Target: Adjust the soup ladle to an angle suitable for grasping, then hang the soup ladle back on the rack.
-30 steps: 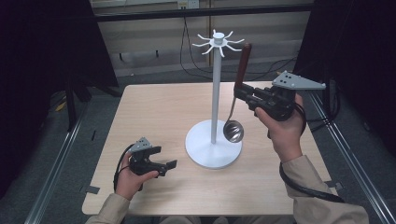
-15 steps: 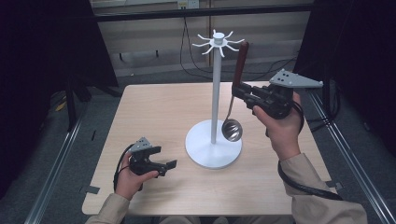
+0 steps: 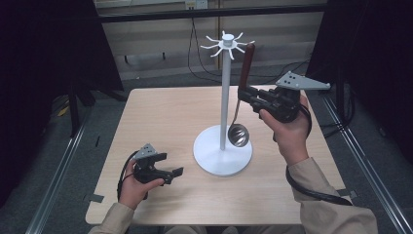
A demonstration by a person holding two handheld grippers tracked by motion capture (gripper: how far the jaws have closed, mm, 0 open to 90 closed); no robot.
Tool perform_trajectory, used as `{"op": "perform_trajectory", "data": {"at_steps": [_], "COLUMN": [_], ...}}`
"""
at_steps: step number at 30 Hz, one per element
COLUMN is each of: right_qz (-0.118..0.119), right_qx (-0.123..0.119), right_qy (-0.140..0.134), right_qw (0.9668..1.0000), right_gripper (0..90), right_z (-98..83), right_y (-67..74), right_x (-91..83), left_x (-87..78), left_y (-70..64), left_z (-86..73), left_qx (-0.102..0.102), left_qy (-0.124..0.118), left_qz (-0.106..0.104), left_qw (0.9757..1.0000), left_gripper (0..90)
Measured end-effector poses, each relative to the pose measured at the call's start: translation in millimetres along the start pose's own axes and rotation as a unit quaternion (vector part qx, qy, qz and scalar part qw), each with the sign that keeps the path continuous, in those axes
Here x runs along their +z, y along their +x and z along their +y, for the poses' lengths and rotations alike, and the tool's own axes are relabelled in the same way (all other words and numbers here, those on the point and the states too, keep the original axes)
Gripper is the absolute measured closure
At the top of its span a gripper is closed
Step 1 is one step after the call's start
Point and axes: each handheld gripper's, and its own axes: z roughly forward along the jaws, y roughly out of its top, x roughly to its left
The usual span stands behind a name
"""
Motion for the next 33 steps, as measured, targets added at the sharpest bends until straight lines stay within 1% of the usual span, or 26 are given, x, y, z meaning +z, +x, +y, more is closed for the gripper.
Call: {"op": "perform_trajectory", "data": {"at_steps": [3,9,15,16,20,27,29,31,33], "right_qz": [0.001,0.004,0.006,0.007,0.007,0.01,0.009,0.01,0.008], "right_qx": [0.002,0.002,0.002,0.004,0.005,0.009,0.008,0.007,0.007], "right_qy": [-0.001,-0.001,-0.001,-0.001,-0.002,-0.007,-0.008,-0.009,-0.011], "right_qw": [1.0,1.0,1.0,1.0,1.0,0.9999,0.9999,0.9999,0.9999], "right_gripper": [74.7,74.7,74.6,74.6,74.6,74.5,74.5,74.5,74.4], "right_z": [0.1,-0.5,-1.5,-1.7,-1.8,-3.5,-3.6,-4.1,-4.6], "right_y": [-0.5,-0.9,-1.3,-1.1,-0.9,-0.7,-0.6,-0.8,-0.7], "right_x": [2.2,5.3,5.3,6.0,7.1,8.4,8.4,8.3,8.1], "left_x": [-1.2,-3.4,-2.5,-2.4,-2.1,-2.8,-2.8,-2.8,-2.4], "left_y": [0.4,1.1,0.4,0.2,0.3,0.6,0.7,0.4,0.1], "left_z": [-0.5,-0.8,-1.0,-0.5,-0.7,-0.9,-1.0,-0.9,-0.9], "left_qx": [0.002,-0.002,0.001,-0.001,0.0,-0.001,-0.002,-0.001,0.0], "left_qy": [0.0,-0.002,0.002,-0.003,-0.001,0.0,0.0,0.0,0.0], "left_qz": [0.0,0.005,0.007,0.004,0.002,0.005,0.004,0.006,0.003], "left_qw": [1.0,1.0,1.0,1.0,1.0,1.0,1.0,1.0,1.0], "left_gripper": [3.2,3.2,3.2,3.2,3.2,3.2,3.2,3.2,3.2]}}
